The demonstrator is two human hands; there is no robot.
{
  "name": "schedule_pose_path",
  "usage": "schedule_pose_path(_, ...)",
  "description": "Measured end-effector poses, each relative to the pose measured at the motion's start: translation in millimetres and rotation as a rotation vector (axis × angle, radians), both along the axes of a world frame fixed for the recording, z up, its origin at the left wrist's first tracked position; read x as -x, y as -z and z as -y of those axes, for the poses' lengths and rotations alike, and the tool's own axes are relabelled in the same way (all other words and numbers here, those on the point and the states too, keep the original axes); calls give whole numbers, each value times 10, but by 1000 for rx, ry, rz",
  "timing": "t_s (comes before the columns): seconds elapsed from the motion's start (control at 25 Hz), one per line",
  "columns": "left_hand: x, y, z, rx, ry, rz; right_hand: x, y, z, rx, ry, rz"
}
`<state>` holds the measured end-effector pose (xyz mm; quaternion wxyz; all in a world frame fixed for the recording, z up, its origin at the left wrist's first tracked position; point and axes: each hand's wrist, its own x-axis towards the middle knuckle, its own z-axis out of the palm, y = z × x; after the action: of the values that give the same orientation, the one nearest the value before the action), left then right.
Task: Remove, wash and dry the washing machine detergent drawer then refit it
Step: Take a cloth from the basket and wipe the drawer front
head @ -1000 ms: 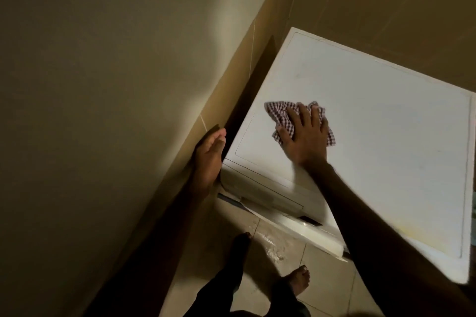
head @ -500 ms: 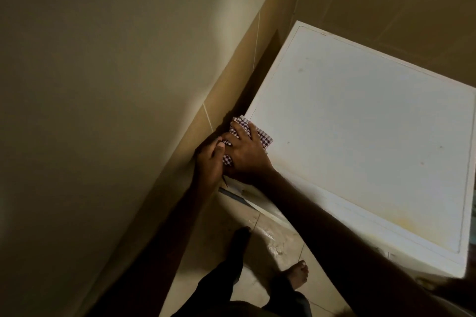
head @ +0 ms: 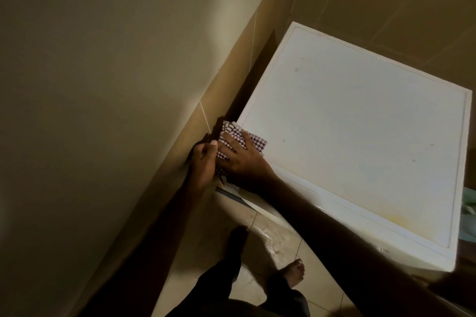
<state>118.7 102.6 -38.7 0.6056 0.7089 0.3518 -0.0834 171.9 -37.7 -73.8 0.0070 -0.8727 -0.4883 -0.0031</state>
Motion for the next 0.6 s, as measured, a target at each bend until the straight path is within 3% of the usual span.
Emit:
schedule_pose_path(0.12, -5, -12, -24, 9, 114, 86, 226, 123, 318, 4, 74, 61)
schedule_pose_path(0.24, -51, 12, 74, -61, 429, 153, 488, 280, 766, -27, 131, 149)
schedule_pose_path(0.36, 50, 128, 149, -603, 762, 291, 562, 251, 842, -29, 202, 142)
schedule_pose_path(0.44, 65, 188, 20, -902, 846, 422, 547, 213, 676, -46, 250, 95)
schedule_pose_path(0.52, -14, 230, -127, -966, 812, 484, 493, 197, 419, -85, 310, 67)
schedule_pose_path(0.6, -158, 244, -200, -896, 779, 463, 432, 200, 124, -142, 400, 54)
